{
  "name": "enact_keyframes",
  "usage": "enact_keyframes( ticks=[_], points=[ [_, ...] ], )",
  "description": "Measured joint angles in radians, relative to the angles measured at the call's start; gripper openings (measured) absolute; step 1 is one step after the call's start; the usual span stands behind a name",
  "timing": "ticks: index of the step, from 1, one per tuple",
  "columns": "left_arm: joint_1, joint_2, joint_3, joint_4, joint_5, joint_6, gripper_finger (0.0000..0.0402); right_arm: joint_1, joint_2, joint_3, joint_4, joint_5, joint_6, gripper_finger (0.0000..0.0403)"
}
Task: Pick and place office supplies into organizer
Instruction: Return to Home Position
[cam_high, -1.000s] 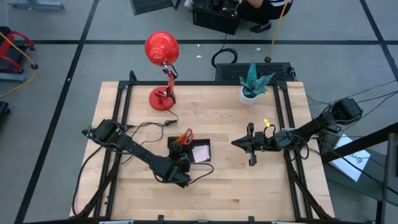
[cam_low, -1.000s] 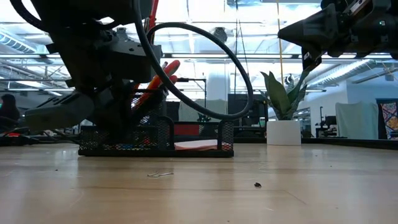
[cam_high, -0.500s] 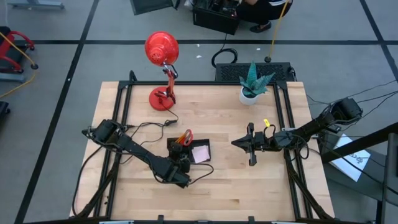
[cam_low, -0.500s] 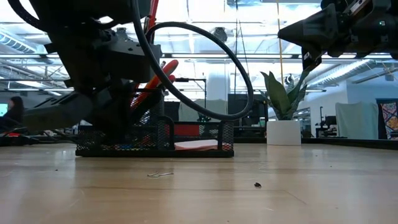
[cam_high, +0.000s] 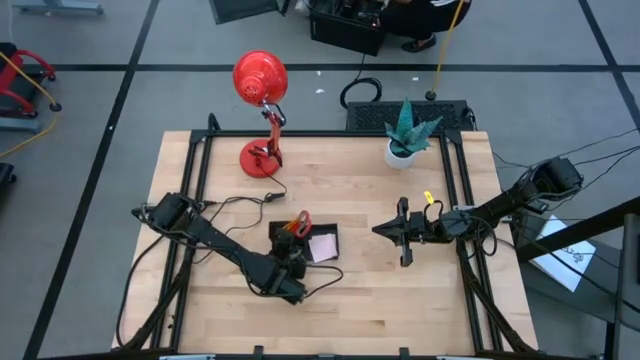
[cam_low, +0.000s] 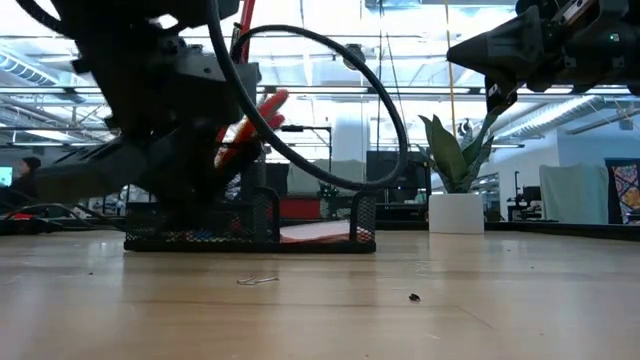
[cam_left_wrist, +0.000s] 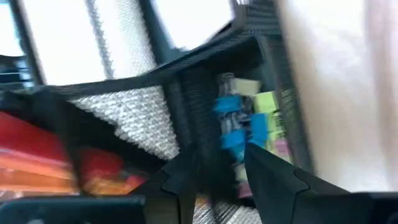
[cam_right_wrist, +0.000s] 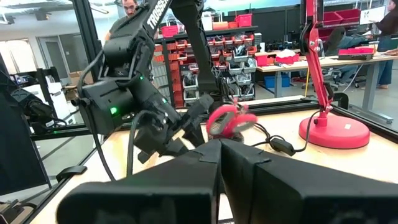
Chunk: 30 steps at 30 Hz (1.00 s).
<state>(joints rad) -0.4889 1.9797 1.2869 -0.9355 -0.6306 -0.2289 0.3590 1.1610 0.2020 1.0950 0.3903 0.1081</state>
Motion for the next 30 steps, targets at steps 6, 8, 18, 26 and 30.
enact_keyframes(
  ticks=[6,8,18,26,30],
  points=[
    [-0.004,-0.002,0.061,-0.07,-0.079,0.0,0.013,0.0,0.0,0.0,0.0,0.0,0.0,0.0004],
    [-0.005,-0.002,0.076,-0.083,-0.096,0.002,0.013,0.0,0.0,0.0,0.0,0.0,0.0,0.0004],
    [-0.147,-0.14,0.13,-0.195,-0.357,-0.066,0.0122,0.0,0.0,0.0,0.0,-0.003,-0.033,0.0004],
    [-0.398,-0.399,0.073,-0.147,-0.545,-0.098,0.0035,0.003,0.0,0.0,0.008,-0.042,-0.076,0.0004],
    [-0.526,-0.54,-0.067,-0.154,-0.649,-0.258,0.0008,0.003,0.0,0.0,0.008,-0.054,-0.098,0.0004]
  ],
)
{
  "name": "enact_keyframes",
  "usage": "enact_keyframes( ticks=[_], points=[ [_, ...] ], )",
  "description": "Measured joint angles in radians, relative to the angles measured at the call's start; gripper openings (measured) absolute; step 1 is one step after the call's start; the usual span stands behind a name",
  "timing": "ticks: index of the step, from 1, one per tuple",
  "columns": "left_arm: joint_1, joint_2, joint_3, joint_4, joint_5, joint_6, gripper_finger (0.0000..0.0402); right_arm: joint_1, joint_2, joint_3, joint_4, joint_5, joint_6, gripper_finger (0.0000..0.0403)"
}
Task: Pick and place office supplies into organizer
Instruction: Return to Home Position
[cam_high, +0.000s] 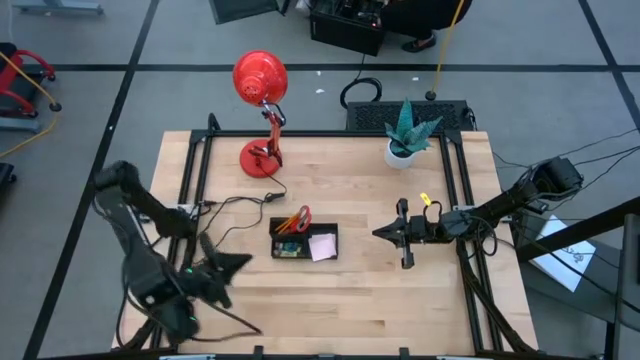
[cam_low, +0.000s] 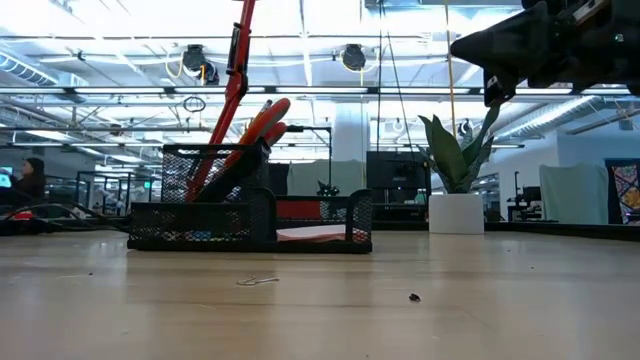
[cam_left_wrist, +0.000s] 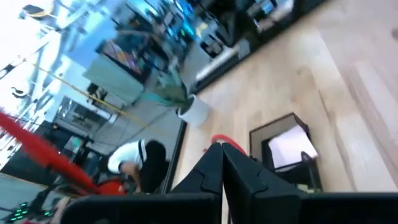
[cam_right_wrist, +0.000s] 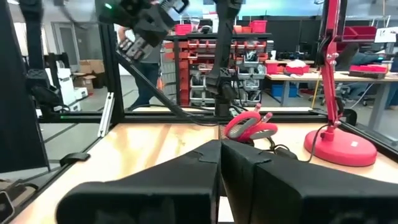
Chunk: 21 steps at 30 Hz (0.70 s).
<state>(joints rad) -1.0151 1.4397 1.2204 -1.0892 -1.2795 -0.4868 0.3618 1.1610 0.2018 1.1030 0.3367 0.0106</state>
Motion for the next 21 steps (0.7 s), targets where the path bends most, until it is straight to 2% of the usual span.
enact_keyframes(
  ticks=[4,7,9,12,14,15,18,21],
  points=[
    [-0.099,-0.155,-0.206,-0.002,-0.079,-0.164,0.0009,-0.005,0.0,0.0,0.0,-0.006,-0.032,0.0004],
    [-0.113,-0.28,-0.335,0.012,-0.082,-0.215,0.0003,-0.052,0.0,0.015,-0.007,-0.122,-0.067,0.0004],
    [-0.104,-0.358,-0.406,0.066,-0.077,-0.172,0.0005,-0.099,0.0,0.049,-0.044,-0.217,-0.07,0.0004],
    [-0.079,-0.477,-0.481,0.219,-0.045,0.041,0.0005,-0.173,0.0,0.12,-0.187,-0.304,-0.072,0.0004],
    [-0.05,-0.559,-0.517,0.369,0.05,0.246,0.0003,-0.217,0.0,0.178,-0.286,-0.36,-0.079,0.0004],
    [-0.028,-0.599,-0.534,0.466,0.133,0.381,0.0003,-0.234,0.0,0.203,-0.32,-0.38,-0.089,0.0004],
    [0.069,-0.697,-0.58,0.784,0.454,0.759,0.0004,-0.274,0.001,0.258,-0.353,-0.466,-0.117,0.0004],
    [0.186,-0.766,-0.587,0.962,0.72,0.973,0.0002,-0.311,0.001,0.304,-0.351,-0.555,-0.122,0.0004]
  ],
)
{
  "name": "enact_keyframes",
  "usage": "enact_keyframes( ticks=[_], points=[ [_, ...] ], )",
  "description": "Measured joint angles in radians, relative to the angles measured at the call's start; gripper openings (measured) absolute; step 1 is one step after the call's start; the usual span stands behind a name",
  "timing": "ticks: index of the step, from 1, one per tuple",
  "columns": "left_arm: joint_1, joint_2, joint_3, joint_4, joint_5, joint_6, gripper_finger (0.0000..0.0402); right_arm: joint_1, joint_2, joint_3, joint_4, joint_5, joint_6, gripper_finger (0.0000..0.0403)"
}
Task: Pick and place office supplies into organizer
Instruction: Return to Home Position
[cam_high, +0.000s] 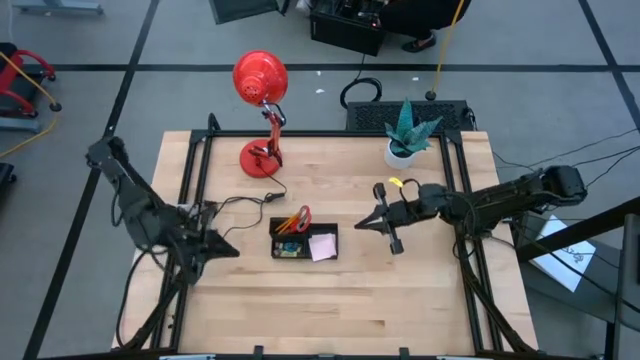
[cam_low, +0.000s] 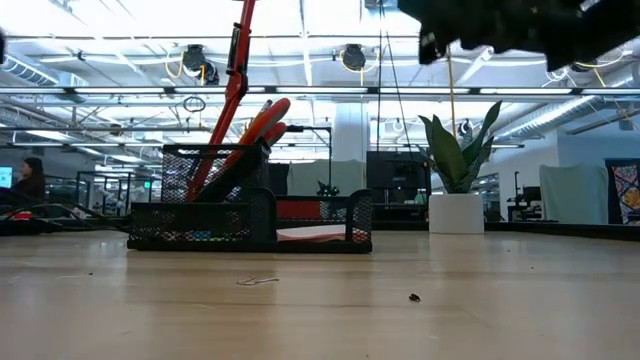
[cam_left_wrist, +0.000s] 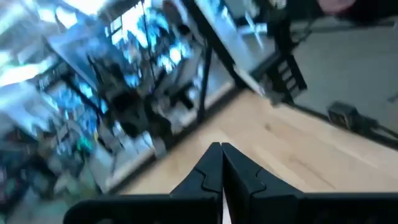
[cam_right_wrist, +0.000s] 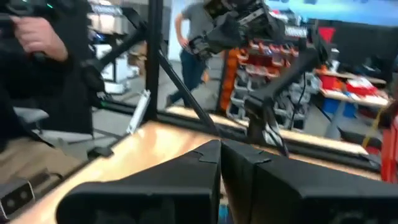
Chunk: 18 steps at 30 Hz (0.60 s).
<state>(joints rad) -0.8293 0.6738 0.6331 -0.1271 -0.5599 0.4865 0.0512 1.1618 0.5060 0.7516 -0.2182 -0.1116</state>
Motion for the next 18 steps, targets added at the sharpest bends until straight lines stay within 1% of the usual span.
enact_keyframes(
  ticks=[2,3,5,7,11,13,15,18],
  points=[
    [0.081,-0.026,0.009,0.029,0.092,0.083,0.0003,-0.026,0.0,0.029,-0.014,-0.034,0.01,0.0004],
    [0.118,-0.033,0.016,0.032,0.107,0.111,0.0004,-0.04,0.0,0.047,-0.039,-0.041,0.011,0.0004],
    [0.175,-0.049,0.04,0.032,0.094,0.144,0.0003,-0.069,-0.011,0.072,-0.095,-0.04,0.013,0.0004],
    [0.206,-0.076,0.066,0.024,0.052,0.16,0.0002,-0.101,-0.034,0.088,-0.132,-0.043,0.023,0.0004],
    [0.208,-0.188,0.083,-0.067,0.026,0.135,0.0002,-0.151,-0.144,0.094,-0.245,-0.069,0.032,0.0004],
    [0.204,-0.26,0.055,-0.107,0.025,0.099,0.0002,-0.161,-0.215,0.094,-0.329,-0.093,0.032,0.0004],
    [0.202,-0.326,0.011,-0.108,-0.021,0.056,0.0001,-0.16,-0.28,0.09,-0.388,-0.098,0.044,0.0004],
    [0.198,-0.408,-0.058,-0.122,-0.055,-0.016,0.0001,-0.139,-0.341,0.05,-0.376,-0.071,0.087,0.0001]
  ],
)
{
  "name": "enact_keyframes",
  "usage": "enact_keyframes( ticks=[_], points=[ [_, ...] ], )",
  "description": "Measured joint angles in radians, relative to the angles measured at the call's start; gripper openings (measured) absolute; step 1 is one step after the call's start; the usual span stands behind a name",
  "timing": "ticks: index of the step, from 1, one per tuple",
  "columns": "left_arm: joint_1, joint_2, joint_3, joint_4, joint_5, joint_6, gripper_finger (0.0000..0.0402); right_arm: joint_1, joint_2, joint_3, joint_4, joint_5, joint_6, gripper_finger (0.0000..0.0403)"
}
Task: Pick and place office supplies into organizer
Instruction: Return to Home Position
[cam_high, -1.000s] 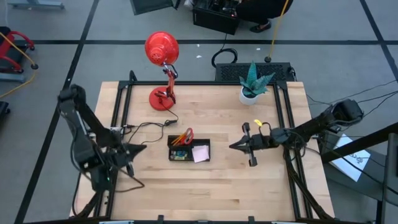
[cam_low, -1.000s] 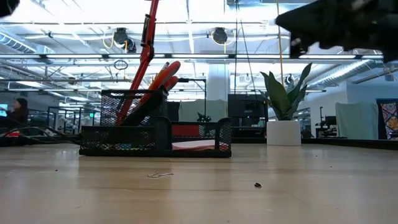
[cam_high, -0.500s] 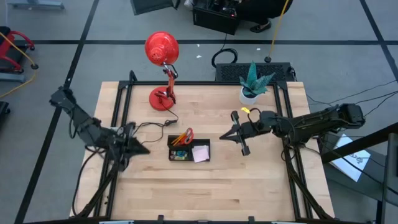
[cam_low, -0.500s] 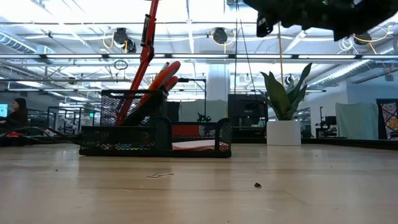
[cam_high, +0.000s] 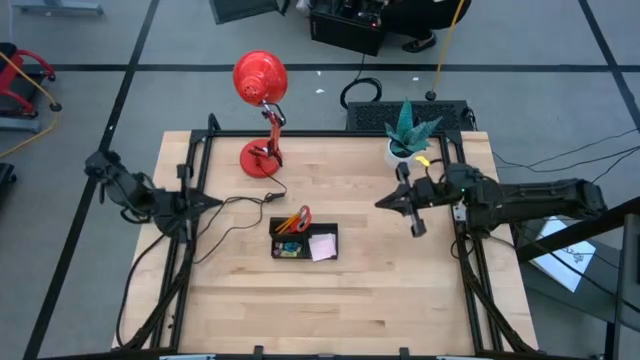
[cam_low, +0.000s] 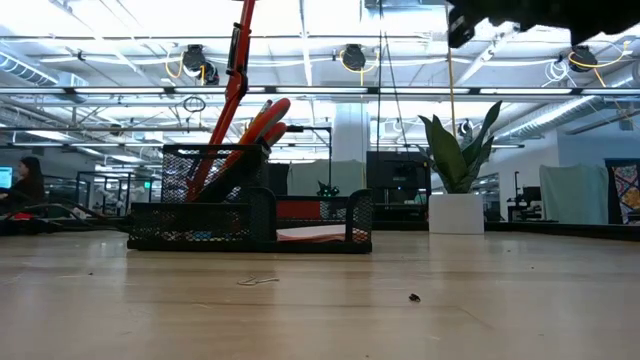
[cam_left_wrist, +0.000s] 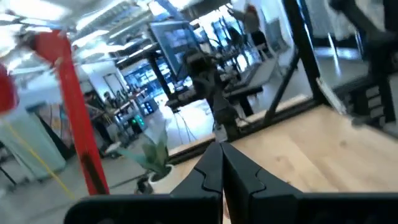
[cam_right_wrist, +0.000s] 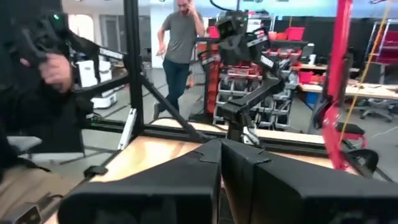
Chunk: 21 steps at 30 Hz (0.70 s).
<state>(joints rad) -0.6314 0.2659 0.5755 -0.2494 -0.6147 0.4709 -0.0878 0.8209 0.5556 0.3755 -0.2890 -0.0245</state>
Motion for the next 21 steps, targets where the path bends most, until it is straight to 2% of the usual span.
enact_keyframes(
  ticks=[3,5,9,12,15,18,21],
  points=[
    [0.0,-0.058,-0.071,0.01,-0.071,-0.087,0.0001,0.024,-0.033,-0.077,0.041,0.001,0.037,0.0001],
    [0.001,-0.08,-0.126,-0.004,-0.121,-0.131,0.0001,0.04,-0.05,-0.148,0.128,0.002,0.073,0.0001],
    [0.0,-0.094,-0.185,0.035,-0.13,-0.205,0.0001,0.05,-0.085,-0.301,0.326,0.002,0.133,0.0001],
    [0.0,-0.092,-0.227,0.039,-0.123,-0.257,0.0,0.051,-0.13,-0.398,0.446,0.038,0.163,0.0001],
    [0.0,-0.096,-0.269,0.112,-0.103,-0.249,0.0,0.049,-0.172,-0.475,0.488,0.098,0.179,0.0001],
    [0.003,-0.099,-0.317,0.211,-0.057,-0.208,0.0,0.05,-0.204,-0.506,0.504,0.106,0.183,0.0001],
    [0.012,-0.103,-0.344,0.225,-0.042,-0.206,0.0,0.049,-0.221,-0.509,0.486,0.105,0.179,0.0]
  ],
)
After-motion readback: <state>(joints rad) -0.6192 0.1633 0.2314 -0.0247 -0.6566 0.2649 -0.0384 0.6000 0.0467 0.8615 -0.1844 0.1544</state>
